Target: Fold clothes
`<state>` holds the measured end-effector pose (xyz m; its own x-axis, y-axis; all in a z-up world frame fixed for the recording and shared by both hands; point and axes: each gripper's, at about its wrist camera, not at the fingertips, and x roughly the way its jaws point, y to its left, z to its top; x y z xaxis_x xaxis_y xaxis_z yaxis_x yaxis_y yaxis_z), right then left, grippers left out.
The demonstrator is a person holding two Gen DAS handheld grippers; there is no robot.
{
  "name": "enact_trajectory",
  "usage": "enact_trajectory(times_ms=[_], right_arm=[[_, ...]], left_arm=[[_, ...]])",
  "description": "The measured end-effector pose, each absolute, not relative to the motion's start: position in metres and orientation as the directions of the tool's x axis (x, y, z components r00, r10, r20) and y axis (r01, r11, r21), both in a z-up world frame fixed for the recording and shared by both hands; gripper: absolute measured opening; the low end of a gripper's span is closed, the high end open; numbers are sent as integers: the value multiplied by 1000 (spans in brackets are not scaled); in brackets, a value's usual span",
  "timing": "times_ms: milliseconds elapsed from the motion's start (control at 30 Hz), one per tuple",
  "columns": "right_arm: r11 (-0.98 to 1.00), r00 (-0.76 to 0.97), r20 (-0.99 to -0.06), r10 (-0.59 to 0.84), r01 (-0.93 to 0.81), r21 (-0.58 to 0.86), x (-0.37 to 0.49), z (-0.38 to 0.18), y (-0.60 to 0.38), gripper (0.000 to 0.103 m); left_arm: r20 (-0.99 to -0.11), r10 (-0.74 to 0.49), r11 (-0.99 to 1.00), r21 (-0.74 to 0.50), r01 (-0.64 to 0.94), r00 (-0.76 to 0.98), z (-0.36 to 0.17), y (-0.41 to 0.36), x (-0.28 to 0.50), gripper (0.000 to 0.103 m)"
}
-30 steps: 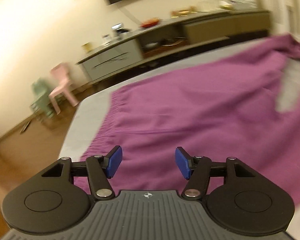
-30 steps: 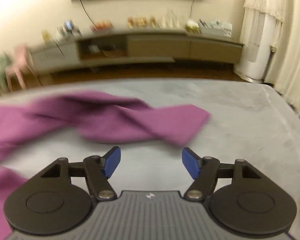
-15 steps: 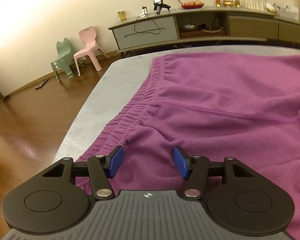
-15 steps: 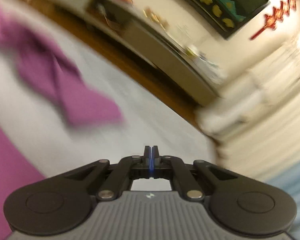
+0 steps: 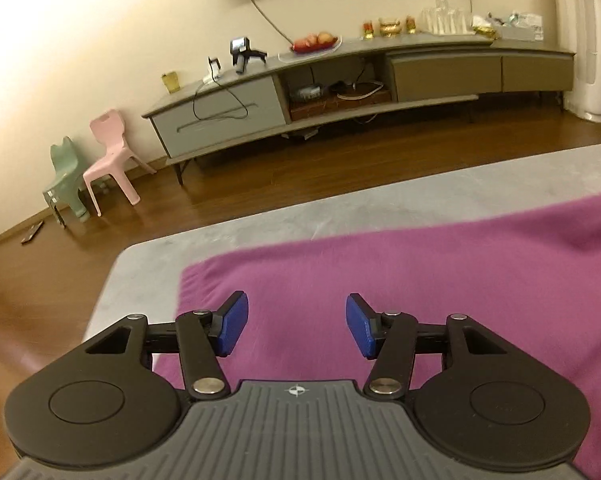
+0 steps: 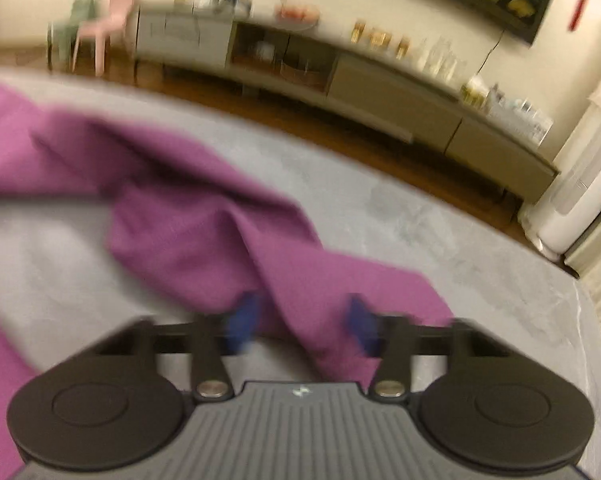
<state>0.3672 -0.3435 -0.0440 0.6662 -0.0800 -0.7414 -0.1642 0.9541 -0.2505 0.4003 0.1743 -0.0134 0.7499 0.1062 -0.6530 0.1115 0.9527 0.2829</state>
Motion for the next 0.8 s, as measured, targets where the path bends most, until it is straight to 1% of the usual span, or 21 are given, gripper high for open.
enact_trajectory(times_ms=[67,100,133,167,233,300,333,367,400,433,467,533,567,633,667,700,767,800], right_arm=[[945,663,-743,-93,-176,-275,363,-35,-351,3],[936,673,-733,-98,-187,-297,353,-28,-357,3],[927,684,-723,-102,-198,-318,342,-20,-362,3],[912,691,-712,-122,-205,-354,330,-13,-369,3],[830,687,-687,-236,-225,-511,304,-13,-375,3],[644,656,-636,-407,-288,-708,280,-35,-376,3],[585,639,-621,-453,-313,-749,273,-45,-376,4],[576,623,-628,-466,-325,-750,269,-50,-377,6],[567,607,-634,-479,-337,-751,265,-55,-377,20],[559,591,-639,-492,-349,-752,261,-60,-378,38],[585,586,-649,-485,-334,-739,258,-58,-376,43],[746,616,-693,-375,-244,-620,255,-29,-371,44],[829,637,-711,-298,-198,-524,255,-15,-369,44],[952,677,-725,-128,-121,-281,260,6,-370,46],[980,675,-736,-59,-100,-170,269,5,-368,46],[991,658,-752,-18,-90,-103,281,-1,-367,45],[993,608,-793,-34,-68,-95,311,-26,-362,41],[993,581,-813,-50,-56,-102,327,-40,-360,31]], left_arm=[[-681,149,947,306,93,717,-31,174,429,57],[-694,192,938,337,77,694,-40,177,440,56],[-695,228,930,363,59,682,-47,181,450,56],[-675,244,927,374,37,697,-49,188,453,56],[-657,297,916,400,-14,693,-51,202,460,56],[-635,379,888,455,-70,673,-54,216,468,56],[-627,418,870,486,-89,658,-54,221,471,56],[-627,439,859,504,-95,643,-53,224,471,56],[-626,461,847,522,-101,629,-52,227,471,56],[-625,473,841,531,-106,621,-49,230,470,55],[-622,463,846,522,-108,631,-42,232,463,55],[-616,438,860,498,-107,655,-28,235,449,55],[-616,402,876,474,-89,677,-20,233,439,55],[-628,317,906,423,-30,711,-10,224,425,55],[-629,316,898,439,-11,710,-14,223,422,55],[-630,315,890,455,8,710,-18,221,420,56],[-631,314,873,486,46,709,-27,218,415,56],[-632,313,863,501,65,709,-31,217,412,56]])
